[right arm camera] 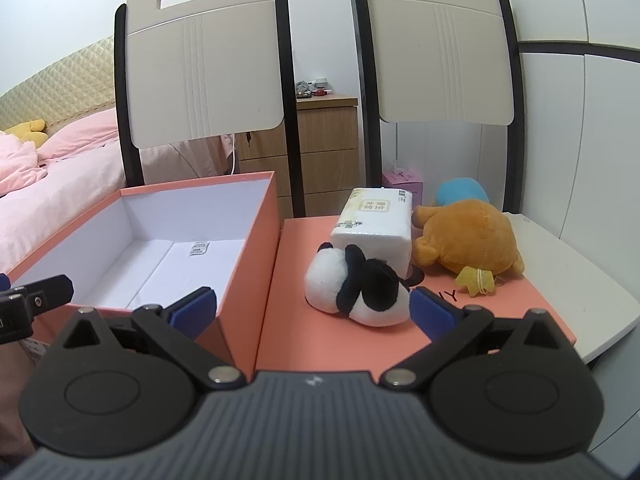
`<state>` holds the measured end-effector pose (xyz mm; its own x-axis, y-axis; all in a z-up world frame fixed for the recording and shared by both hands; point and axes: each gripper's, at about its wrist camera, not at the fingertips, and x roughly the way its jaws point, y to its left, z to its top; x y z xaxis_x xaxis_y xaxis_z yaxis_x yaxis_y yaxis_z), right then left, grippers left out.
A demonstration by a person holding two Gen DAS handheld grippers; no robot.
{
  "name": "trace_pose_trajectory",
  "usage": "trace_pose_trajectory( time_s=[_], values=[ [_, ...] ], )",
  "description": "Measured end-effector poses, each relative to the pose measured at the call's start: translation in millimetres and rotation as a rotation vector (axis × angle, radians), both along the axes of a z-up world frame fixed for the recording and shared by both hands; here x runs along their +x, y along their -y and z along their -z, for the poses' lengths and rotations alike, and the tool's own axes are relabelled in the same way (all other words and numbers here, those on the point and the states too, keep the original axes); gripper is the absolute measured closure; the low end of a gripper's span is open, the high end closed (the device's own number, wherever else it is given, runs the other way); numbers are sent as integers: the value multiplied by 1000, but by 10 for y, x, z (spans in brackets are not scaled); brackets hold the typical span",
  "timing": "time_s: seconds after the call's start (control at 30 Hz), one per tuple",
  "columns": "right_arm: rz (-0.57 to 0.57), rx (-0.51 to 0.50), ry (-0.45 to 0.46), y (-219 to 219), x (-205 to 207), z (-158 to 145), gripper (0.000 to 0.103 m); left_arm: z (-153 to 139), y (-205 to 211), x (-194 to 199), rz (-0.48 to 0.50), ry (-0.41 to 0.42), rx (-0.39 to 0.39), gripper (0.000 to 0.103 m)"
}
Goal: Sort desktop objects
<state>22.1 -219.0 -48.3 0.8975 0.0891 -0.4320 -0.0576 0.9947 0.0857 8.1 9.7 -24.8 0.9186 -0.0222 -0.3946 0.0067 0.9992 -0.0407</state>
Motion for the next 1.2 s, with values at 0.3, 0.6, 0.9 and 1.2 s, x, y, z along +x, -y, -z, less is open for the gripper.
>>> trace_pose_trajectory(
  time_s=[0.3, 0.6, 0.9, 1.2],
  values=[
    [-19, 10, 8, 62, -7, -6, 0, 37, 28, -22, 39, 35, -1, 0],
    [9, 22, 36, 296, -65, -69, 0, 126, 305, -158, 141, 129, 12, 0],
    [36, 51, 65, 705, -315, -158, 0, 289, 826, -336, 336, 187, 48, 4],
    [60, 86, 95, 1130, -551, -209, 0, 538, 1481, -326, 442, 247, 114, 19]
  ],
)
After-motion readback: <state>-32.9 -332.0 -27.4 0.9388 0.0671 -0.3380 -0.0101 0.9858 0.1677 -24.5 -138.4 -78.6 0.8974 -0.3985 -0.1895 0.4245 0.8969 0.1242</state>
